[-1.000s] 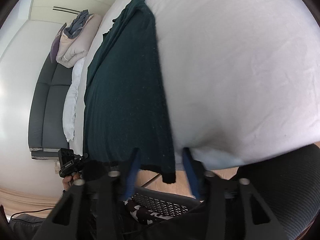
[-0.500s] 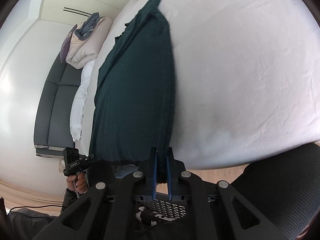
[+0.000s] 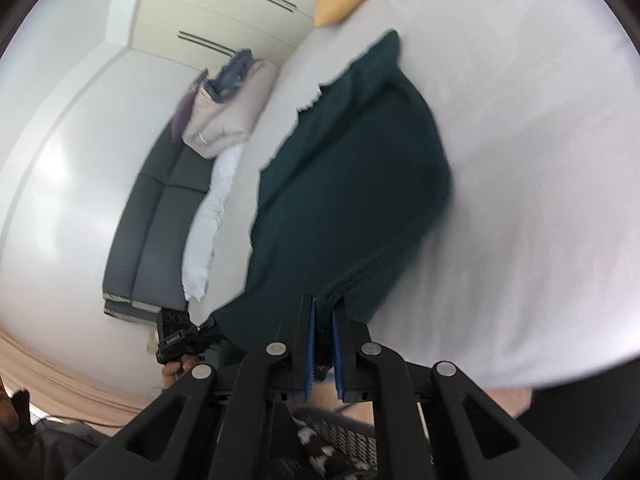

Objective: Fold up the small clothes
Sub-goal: 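Lift the held hem with both tools and fold it toward the collar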

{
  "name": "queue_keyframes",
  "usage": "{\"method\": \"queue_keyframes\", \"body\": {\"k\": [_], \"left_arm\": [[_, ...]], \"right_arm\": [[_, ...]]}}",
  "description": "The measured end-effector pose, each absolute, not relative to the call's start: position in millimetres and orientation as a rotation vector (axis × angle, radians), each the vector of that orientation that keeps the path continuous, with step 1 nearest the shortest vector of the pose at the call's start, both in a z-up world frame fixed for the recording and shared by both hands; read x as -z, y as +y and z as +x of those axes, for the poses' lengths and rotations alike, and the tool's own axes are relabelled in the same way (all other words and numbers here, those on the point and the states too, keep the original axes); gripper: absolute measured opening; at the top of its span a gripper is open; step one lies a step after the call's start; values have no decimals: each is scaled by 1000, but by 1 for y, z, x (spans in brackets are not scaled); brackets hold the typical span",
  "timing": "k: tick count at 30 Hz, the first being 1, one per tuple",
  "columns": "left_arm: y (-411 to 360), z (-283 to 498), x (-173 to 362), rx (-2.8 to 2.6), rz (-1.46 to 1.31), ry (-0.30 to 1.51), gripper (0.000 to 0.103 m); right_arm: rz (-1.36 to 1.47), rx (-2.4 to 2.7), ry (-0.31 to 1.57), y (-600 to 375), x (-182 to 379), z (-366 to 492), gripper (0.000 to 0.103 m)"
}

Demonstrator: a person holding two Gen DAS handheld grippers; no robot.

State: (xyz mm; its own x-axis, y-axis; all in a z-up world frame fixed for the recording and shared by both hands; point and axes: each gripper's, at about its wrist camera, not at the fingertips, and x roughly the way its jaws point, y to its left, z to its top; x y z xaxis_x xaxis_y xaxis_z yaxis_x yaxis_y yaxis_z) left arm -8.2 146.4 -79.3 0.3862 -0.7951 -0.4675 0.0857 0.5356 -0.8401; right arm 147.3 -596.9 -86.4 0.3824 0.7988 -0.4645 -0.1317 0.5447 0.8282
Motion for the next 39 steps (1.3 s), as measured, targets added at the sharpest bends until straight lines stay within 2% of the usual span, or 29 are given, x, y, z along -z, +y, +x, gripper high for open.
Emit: {"method": "queue_keyframes", "body": {"k": [9,25,39], "left_arm": [[160,43,50,645,-902,923,5],[157,195,21,577,-921,864,5],[143,332,55,492,-943,904,5]], "right_arm": [[926,-631,874,-601,71,213,9],[936,-535,842,-579,59,336,9],[946,-425,863,-579,90,432,9]]}}
